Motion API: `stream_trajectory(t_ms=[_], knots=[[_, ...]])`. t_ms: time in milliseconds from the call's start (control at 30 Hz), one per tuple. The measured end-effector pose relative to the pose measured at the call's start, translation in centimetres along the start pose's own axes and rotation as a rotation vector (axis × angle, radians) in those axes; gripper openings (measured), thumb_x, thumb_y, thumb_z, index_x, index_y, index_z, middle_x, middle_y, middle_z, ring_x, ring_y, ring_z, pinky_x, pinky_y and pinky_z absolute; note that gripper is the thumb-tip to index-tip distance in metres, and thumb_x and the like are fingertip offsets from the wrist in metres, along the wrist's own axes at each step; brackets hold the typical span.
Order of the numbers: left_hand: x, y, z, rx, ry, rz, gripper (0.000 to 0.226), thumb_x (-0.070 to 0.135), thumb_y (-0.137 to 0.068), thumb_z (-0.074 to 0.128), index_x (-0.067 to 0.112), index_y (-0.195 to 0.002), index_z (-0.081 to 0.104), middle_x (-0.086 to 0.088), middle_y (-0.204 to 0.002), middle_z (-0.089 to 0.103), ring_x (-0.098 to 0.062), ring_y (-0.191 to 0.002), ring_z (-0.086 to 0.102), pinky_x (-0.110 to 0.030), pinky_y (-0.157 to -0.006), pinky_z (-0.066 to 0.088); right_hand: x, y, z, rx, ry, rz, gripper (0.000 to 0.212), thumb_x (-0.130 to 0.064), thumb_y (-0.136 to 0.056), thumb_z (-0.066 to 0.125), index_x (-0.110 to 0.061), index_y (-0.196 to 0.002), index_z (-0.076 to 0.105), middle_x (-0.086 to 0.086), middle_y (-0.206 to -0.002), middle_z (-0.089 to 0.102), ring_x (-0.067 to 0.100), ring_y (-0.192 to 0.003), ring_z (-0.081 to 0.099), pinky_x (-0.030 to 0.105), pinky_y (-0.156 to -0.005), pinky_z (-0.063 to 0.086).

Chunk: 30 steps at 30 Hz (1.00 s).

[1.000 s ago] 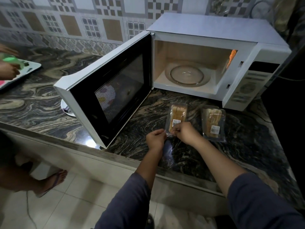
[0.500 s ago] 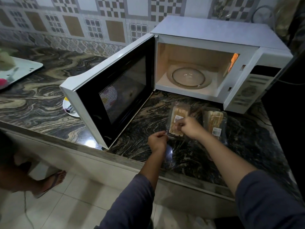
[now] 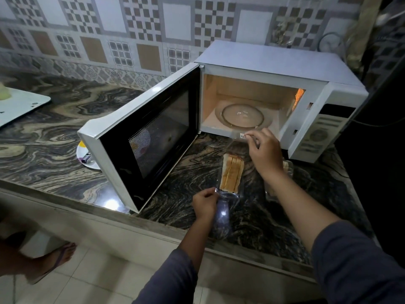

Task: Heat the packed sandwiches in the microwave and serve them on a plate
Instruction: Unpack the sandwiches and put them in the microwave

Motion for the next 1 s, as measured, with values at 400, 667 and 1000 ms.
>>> stream_trajectory(t_ms=[400, 667, 1000], knots=[[-0.5, -0.5, 0.1, 0.024, 0.025, -0.021, 0.023, 0.002, -0.081, 0.066, -0.002, -0.104, 0.068, -0.017, -0.101, 0.069, -0.024, -0.091, 0.064, -0.035, -0.092, 0.052, 1.8, 0.8, 7.1, -0.374, 0.023, 0.247, 0.039, -0.020, -0.090, 0.056, -0.008, -0.126, 0.045, 0.013, -0.135, 0.043, 0.029, -0.123, 0.043, 0.039, -0.097, 0.040], [-0.4, -0.3, 0.2, 0.015, 0.052, -0.030, 0.024, 0.001, -0.083, 0.064, -0.004, -0.106, 0.066, -0.020, -0.105, 0.068, -0.028, -0.098, 0.065, -0.038, -0.095, 0.051, 2.2, 2.3, 10.9, -0.865, 0.175, 0.550, 0.073, -0.056, -0.090, 0.044, -0.012, -0.146, 0.028, 0.013, -0.153, 0.027, 0.032, -0.137, 0.032, 0.036, -0.107, 0.033], [-0.5, 0.0, 0.3, 0.019, 0.090, -0.050, 0.023, -0.001, -0.082, 0.064, -0.004, -0.105, 0.066, -0.021, -0.104, 0.068, -0.026, -0.095, 0.064, -0.036, -0.094, 0.050, 2.4, 2.5, 11.1, -0.805, 0.172, 0.690, 0.060, -0.035, -0.093, 0.050, -0.007, -0.142, 0.029, 0.017, -0.143, 0.037, 0.032, -0.126, 0.044, 0.035, -0.099, 0.042]])
Point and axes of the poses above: each hand's wrist, its own y-axis away from the middle knuckle, its own z-axis out of the palm, x = y × z, the point moved 6 cm from there along -y, towards the middle knuckle
